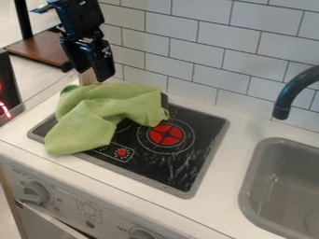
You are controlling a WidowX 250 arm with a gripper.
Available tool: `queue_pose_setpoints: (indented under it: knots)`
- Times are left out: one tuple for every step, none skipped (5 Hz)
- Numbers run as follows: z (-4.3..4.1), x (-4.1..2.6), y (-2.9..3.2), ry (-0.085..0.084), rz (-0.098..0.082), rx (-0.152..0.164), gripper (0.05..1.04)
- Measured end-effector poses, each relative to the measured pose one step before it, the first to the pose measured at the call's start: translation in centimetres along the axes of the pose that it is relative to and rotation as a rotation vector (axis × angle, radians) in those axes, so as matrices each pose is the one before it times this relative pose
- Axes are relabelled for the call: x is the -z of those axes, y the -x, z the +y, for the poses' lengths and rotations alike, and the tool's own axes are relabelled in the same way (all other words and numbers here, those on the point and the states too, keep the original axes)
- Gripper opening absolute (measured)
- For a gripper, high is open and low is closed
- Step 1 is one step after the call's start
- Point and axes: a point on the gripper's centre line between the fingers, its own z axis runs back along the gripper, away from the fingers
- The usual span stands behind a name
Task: Unfold the cloth from top left to bottom right
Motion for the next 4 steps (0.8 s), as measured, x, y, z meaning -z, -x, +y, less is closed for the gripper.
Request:
queue_pose_setpoints:
  knots:
    - [-0.139, 0.885, 0.351, 0.0227, 0.0223, -0.0086, 0.999]
    - [0.129, 0.069, 0.25, 0.0026, 0.0117, -0.0189, 0.999]
    - [1.722, -0.326, 0.541, -0.0091, -0.0058, -0.0577, 0.999]
    - [1.387, 0.41, 0.272, -0.02, 0.0255, -0.0445, 0.999]
